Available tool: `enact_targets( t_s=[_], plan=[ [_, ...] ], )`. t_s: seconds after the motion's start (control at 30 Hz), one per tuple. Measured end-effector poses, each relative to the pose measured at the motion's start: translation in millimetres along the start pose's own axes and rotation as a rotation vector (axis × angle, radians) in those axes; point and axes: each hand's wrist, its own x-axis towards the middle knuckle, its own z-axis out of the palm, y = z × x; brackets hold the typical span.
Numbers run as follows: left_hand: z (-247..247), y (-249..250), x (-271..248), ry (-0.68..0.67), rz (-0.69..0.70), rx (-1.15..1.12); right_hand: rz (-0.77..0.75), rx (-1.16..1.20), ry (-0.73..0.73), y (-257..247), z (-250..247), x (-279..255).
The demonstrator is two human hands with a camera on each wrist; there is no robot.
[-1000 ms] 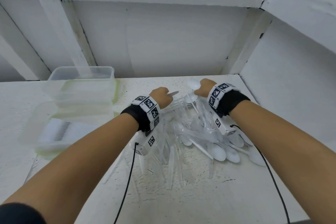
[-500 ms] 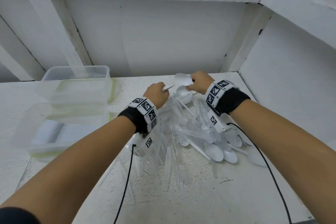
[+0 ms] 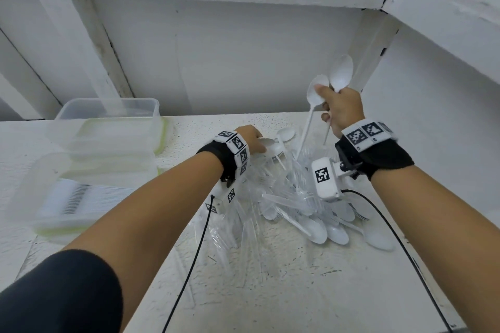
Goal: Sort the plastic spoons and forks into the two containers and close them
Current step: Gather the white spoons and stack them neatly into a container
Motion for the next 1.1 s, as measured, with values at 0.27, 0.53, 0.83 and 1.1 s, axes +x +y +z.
enact_targets(
  t_s=[0.27, 0.53, 0.83, 1.1],
  plan=[
    [10.7, 7.1, 3.7, -0.052, -0.016, 0.172, 0.157, 0.16, -0.078, 8.7, -4.9, -10.6],
    [14.7, 8.3, -10.3, -0.098, -0.041, 0.206, 0.197, 0.127, -0.179, 9.7, 3.9, -20.0],
    [-0.6, -9.1, -26.9, -0.087, 0.052, 0.135, 0.18, 0.03, -0.196, 14.3, 13.4, -23.4],
    [-18.9, -21.0, -44.5, 0.211, 0.092, -0.004, 0.147, -0.316, -0.314, 18.8, 32.3, -26.3]
  ],
)
